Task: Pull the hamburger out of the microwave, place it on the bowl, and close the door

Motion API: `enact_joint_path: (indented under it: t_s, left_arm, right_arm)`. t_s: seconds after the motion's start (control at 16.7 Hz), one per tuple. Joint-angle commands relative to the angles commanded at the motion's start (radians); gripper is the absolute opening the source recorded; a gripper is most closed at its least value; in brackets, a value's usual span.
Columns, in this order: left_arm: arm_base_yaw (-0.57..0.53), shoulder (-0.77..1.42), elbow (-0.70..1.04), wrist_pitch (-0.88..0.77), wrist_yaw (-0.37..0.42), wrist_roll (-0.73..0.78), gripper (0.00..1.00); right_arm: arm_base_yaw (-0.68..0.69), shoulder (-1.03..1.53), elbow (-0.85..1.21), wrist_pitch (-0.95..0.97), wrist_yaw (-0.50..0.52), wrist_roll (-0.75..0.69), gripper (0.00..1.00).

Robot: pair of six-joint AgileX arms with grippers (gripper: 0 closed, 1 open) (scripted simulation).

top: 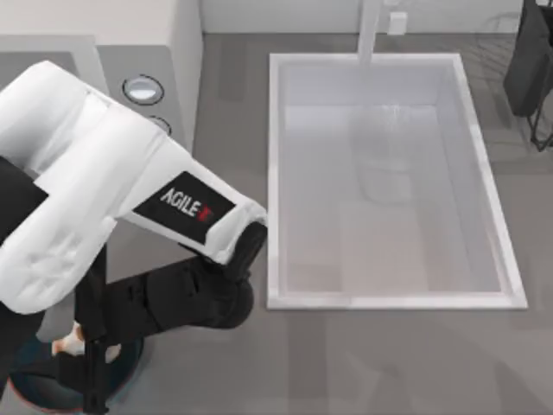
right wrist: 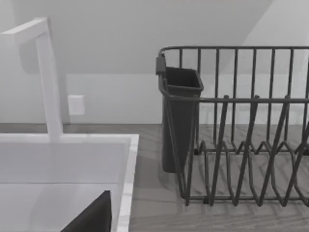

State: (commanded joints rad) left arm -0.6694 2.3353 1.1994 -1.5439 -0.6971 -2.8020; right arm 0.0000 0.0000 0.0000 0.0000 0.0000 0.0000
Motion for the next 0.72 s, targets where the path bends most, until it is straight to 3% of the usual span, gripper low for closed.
enact_joint_path:
  t_s: [0.42, 0.48, 0.72]
  left_arm:
    - [0.0, 0.0, 0.0, 0.0, 0.0, 0.0, 1.0]
    - [-0.014, -0.048, 0.006, -0.016, -0.03, -0.068, 1.0]
    - [0.007, -0.107, -0.02, 0.014, -0.001, -0.009, 1.0]
  right_arm:
    - [0.0, 0.0, 0.0, 0.0, 0.0, 0.0, 1.0]
    - [0.0, 0.0, 0.0, 0.0, 0.0, 0.0, 1.0]
    - [0.0, 0.0, 0.0, 0.0, 0.0, 0.0, 1.0]
